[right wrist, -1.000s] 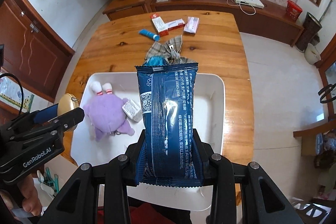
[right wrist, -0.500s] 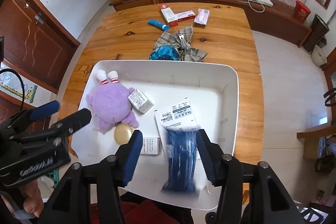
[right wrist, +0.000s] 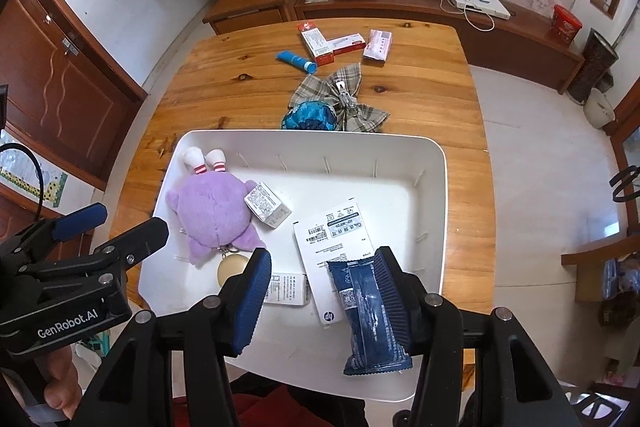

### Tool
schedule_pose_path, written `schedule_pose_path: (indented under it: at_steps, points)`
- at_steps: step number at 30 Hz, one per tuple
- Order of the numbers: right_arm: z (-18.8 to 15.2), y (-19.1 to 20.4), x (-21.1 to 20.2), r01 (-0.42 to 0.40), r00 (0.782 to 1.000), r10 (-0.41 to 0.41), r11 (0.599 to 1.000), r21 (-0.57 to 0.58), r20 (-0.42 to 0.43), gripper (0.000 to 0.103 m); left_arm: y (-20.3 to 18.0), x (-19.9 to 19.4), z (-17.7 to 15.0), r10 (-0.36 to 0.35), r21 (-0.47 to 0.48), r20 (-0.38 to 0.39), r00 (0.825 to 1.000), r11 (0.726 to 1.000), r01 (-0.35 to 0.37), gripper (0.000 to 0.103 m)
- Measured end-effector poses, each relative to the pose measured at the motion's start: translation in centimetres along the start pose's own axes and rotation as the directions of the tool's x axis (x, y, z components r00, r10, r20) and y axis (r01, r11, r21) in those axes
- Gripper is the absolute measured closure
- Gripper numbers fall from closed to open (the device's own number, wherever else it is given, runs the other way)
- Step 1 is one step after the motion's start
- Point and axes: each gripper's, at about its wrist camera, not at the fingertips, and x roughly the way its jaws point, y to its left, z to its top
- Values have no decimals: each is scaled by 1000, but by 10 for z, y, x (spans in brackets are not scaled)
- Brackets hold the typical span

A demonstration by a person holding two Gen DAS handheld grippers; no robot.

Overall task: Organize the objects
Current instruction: 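Move both tools back over the table toward the red-and-white box and pink packet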

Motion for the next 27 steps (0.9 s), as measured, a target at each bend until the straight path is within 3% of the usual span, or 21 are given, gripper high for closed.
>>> schedule_pose_path:
  at_steps: [12, 21, 27]
  points:
    - [20, -15, 8, -16, 1000, 16, 997, 73, -6, 49, 10, 7, 27, -54, 67, -16, 998, 996, 55, 12]
    - [40, -24, 12, -3, 1000, 5, 993, 121, -11, 49, 17, 9, 71, -128, 163, -39, 991, 978, 133, 8]
    - [60, -23, 16, 12, 1000, -10, 991, 131, -16, 49, 14, 7, 105, -125, 207, -13, 992, 970, 125, 7]
